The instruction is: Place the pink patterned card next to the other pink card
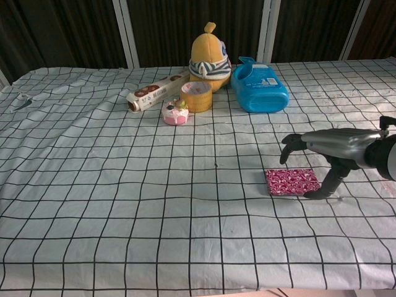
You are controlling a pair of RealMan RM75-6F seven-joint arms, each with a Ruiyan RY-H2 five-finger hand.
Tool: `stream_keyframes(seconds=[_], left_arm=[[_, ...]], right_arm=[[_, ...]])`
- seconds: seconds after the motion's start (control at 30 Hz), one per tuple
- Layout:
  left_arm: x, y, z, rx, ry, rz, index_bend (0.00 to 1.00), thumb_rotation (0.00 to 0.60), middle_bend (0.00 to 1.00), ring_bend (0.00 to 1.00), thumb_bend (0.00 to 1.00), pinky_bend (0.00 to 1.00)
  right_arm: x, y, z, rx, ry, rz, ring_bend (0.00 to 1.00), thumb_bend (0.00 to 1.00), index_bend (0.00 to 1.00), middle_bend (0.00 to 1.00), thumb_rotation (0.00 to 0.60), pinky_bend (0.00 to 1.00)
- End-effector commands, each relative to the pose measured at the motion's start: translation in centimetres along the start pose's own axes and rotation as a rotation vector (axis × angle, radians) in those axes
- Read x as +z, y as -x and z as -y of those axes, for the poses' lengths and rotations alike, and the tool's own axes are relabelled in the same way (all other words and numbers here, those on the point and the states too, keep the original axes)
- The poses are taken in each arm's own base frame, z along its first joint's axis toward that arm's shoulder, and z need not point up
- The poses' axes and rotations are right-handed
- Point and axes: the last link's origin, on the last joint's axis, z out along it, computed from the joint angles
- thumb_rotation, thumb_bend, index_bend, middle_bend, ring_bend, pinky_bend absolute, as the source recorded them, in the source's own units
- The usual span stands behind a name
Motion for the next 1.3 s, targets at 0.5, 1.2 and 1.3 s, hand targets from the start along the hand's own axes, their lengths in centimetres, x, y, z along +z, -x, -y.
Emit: stream_keyframes(seconds=[0.5,1.2,1.3], left_arm=[[0.14,0.05,0.14,0.001,-0.004,0.006,0.0,0.6,0.07,0.0,0.43,0.0],[-0.02,-0.14,0.21,-0.008,0.0,0.0,0.0,0.6,0.07,0.0,0.43,0.0],[-0.08,-0.14,0.21,-0.008,0.0,-0.001,0.0,0.6,0.07,0.0,0.43,0.0]], right_arm=[[0.35,0.33,0.08,-0.003,0.002,0.004,0.0,0.19,0.3,0.0,0.6,0.0],[0.56,0.27,0.17,0.024,0.01,-0.014,0.0,0.2,0.42,0.0,0.6,0.0],[0.39,-0.18,-0.04,0.04,0.011,-0.029,0.0,0.2,0.43,0.0,0.6,0.0]])
